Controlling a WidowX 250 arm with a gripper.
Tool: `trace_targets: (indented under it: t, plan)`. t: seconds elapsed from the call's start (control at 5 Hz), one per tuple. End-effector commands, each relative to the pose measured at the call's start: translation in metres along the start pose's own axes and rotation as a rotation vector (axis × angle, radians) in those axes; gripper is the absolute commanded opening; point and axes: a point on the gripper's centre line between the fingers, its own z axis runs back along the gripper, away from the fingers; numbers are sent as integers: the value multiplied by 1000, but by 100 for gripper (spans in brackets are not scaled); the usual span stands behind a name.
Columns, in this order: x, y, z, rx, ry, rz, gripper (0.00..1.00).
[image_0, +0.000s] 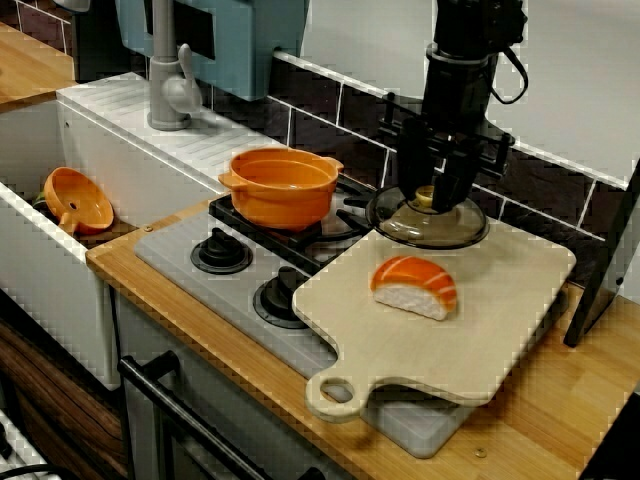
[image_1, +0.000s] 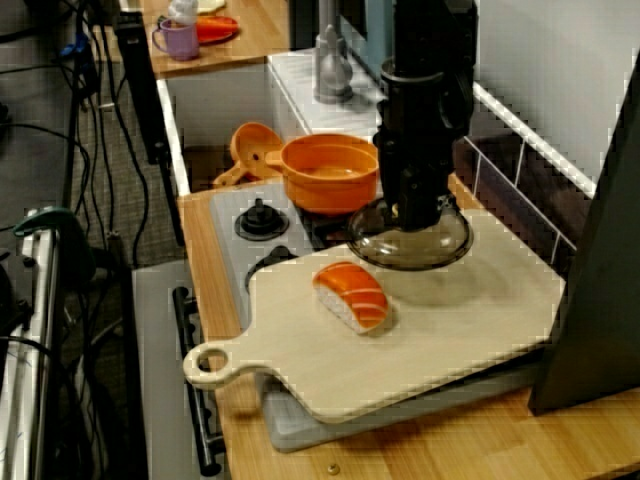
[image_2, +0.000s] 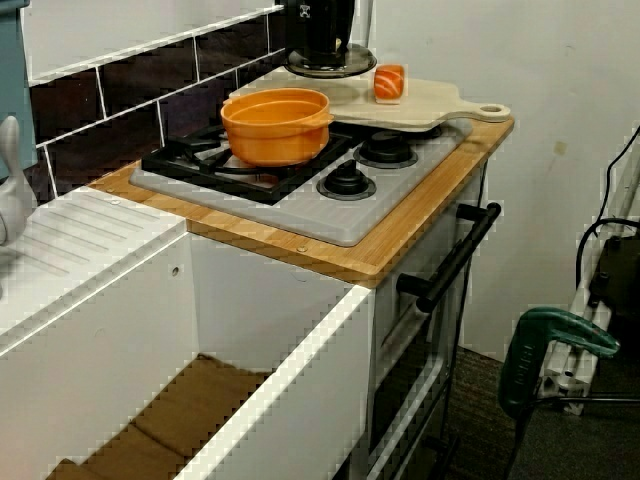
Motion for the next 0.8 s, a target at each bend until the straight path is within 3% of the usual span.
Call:
trace_targets:
  t: [0.0, 0.6]
  plan:
    - [7, -3, 7, -2, -52, 11, 0]
    - [15, -3, 1, 0, -47, 23, 0]
